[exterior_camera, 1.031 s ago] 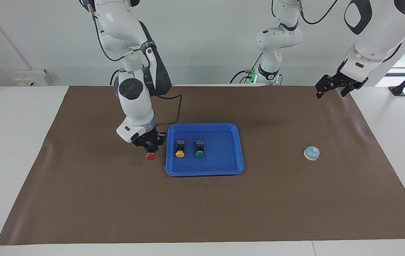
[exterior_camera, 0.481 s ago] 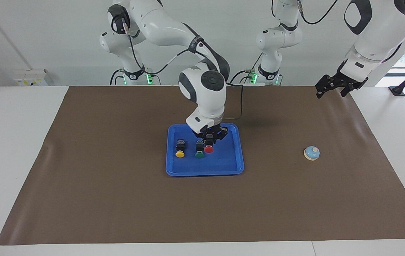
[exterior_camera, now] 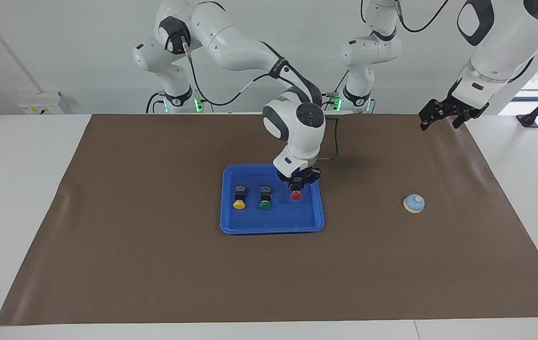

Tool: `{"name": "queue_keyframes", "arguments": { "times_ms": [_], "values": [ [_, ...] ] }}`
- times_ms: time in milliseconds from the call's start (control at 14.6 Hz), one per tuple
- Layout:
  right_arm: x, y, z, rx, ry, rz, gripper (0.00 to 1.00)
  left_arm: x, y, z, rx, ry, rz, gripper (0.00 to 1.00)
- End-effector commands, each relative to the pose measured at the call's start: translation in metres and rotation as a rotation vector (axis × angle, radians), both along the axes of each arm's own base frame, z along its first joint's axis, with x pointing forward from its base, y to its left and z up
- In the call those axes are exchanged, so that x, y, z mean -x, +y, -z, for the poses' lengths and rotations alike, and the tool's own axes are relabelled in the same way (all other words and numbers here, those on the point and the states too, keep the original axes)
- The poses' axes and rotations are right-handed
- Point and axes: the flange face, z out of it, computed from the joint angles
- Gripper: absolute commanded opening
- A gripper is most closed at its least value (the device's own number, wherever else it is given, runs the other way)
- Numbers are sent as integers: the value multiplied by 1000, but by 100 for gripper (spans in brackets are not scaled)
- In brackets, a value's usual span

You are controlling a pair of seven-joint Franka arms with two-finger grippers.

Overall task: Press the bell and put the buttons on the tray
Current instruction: 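Place the red button in the tray beside the green one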

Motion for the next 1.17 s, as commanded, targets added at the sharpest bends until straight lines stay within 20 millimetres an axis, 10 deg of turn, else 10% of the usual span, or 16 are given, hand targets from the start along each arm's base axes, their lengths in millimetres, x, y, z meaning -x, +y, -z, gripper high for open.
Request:
{"name": "queue_keyframes", "arguments": {
  "times_ms": [0, 481, 550, 618, 825, 1100],
  "values": [
    [-2, -8, 17, -12, -6, 22, 0, 4, 1, -6, 6, 6, 1, 100],
    [-5, -24, 28, 4, 2, -67, 0, 4, 1, -6, 6, 6, -1, 100],
    [-6, -25, 27, 2, 1, -73, 25, 4, 1, -6, 6, 6, -1, 100],
    [-6, -24, 27, 2, -1, -75, 99, 4, 1, -6, 6, 6, -1, 100],
    [-11, -32, 7, 2, -10, -66, 100, 3, 1, -6, 6, 7, 1, 100],
    [-40, -101, -73, 34, -58, -101, 100, 4, 1, -6, 6, 6, -1, 100]
  ]
}}
